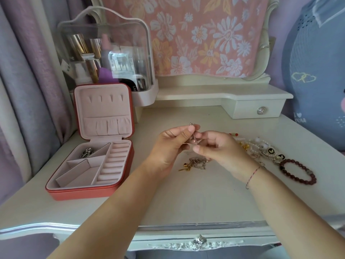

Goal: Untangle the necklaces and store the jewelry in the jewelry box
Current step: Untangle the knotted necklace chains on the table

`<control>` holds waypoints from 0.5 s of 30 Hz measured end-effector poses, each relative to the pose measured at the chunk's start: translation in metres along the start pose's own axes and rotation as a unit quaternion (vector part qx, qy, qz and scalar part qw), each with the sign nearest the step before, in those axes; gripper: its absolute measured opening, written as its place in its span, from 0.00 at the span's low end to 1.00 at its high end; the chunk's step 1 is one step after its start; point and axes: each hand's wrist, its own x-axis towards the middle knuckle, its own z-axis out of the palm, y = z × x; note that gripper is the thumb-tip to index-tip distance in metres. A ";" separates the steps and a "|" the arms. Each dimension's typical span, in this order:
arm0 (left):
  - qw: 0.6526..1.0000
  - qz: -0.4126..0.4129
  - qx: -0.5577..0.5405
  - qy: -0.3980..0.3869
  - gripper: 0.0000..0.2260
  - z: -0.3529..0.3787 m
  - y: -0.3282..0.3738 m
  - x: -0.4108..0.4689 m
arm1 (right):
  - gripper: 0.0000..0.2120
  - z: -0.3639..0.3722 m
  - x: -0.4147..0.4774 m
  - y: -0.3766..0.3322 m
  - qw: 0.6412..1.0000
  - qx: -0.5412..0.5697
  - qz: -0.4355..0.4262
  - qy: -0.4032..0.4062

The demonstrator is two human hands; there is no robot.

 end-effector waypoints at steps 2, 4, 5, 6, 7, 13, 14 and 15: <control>1.000 0.004 0.007 0.004 0.13 -0.001 -0.001 0.001 | 0.02 -0.002 0.000 -0.001 1.000 0.019 0.009 0.010; 0.999 -0.002 0.039 0.027 0.11 -0.001 0.000 0.001 | 0.03 -0.004 0.001 -0.003 0.997 0.077 0.009 0.026; 0.994 0.001 0.100 0.045 0.10 -0.001 -0.002 0.001 | 0.04 -0.005 0.002 -0.005 0.992 0.121 0.007 0.036; 0.977 0.009 0.205 0.060 0.10 -0.002 -0.004 0.001 | 0.05 -0.006 0.003 -0.007 0.985 0.166 0.007 0.046; 0.942 0.019 0.330 0.064 0.11 -0.003 -0.008 0.001 | 0.06 -0.008 0.004 -0.009 0.977 0.207 0.006 0.055; 0.843 0.016 0.537 -0.018 0.14 -0.015 -0.016 -0.003 | 0.06 -0.020 0.008 -0.018 0.943 0.320 0.001 0.090; 0.834 0.023 0.550 -0.029 0.13 -0.017 -0.016 -0.002 | 0.06 -0.023 0.008 -0.020 0.939 0.330 -0.001 0.092; 0.832 0.029 0.553 -0.039 0.12 -0.019 -0.016 -0.002 | 0.06 -0.026 0.009 -0.023 0.935 0.341 -0.004 0.093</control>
